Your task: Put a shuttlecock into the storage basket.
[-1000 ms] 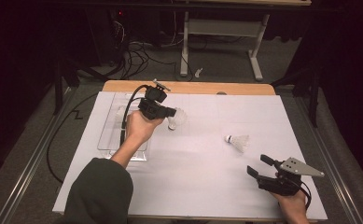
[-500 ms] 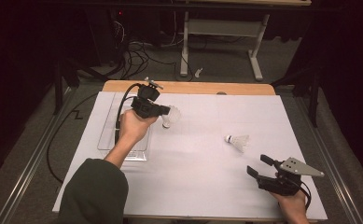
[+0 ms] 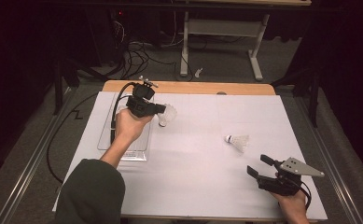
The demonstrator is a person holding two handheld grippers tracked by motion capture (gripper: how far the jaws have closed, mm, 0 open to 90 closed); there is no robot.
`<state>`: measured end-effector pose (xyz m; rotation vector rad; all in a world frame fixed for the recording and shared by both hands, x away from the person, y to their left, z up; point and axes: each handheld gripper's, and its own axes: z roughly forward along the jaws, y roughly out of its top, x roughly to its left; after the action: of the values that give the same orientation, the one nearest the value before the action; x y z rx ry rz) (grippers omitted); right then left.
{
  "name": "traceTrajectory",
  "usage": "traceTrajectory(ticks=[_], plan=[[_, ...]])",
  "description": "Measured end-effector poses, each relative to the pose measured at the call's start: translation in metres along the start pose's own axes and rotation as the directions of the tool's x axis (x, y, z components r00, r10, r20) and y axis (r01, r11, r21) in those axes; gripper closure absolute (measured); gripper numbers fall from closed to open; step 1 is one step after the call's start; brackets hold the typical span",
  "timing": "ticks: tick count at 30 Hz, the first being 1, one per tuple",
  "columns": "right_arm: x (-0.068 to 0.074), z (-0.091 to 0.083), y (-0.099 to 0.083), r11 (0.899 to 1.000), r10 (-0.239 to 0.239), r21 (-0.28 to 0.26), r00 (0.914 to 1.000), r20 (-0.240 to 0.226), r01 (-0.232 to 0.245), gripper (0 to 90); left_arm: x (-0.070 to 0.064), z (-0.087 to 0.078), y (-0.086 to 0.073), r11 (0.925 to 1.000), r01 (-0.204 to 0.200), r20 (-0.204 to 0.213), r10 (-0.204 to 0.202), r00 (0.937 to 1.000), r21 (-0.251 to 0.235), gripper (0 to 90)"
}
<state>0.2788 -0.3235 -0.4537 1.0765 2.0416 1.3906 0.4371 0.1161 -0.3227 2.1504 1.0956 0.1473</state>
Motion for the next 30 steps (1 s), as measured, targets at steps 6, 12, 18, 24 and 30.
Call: traceTrajectory(ticks=[6, 12, 18, 24, 30], plan=[[0.000, 0.000, 0.000, 1.000, 0.000, 0.001, 1.0000, 0.000, 0.000, 26.7, 0.004, -0.005, -0.001, 1.0000, 0.008, -0.012, -0.008, 0.9999, -0.004, 88.9], [0.000, 0.000, 0.000, 1.000, 0.000, 0.001, 1.0000, -0.001, 0.000, 26.7, 0.010, -0.010, -0.003, 0.9997, 0.021, -0.025, -0.022, 0.9995, -0.013, 88.8], [0.000, 0.000, 0.000, 1.000, 0.001, 0.000, 1.0000, 0.001, -0.001, 26.7, 0.015, -0.014, -0.004, 0.9991, 0.035, -0.034, -0.036, 0.9988, -0.022, 88.8], [0.000, 0.000, 0.000, 1.000, 0.000, 0.001, 1.0000, 0.001, 0.000, 26.7, 0.020, -0.019, -0.003, 0.9982, 0.047, -0.051, -0.049, 0.9975, -0.036, 88.8], [0.000, 0.000, 0.000, 1.000, 0.000, 0.001, 1.0000, 0.000, 0.000, 26.7, 0.025, -0.023, -0.003, 0.9976, 0.058, -0.072, -0.060, 0.9956, -0.037, 88.7]])
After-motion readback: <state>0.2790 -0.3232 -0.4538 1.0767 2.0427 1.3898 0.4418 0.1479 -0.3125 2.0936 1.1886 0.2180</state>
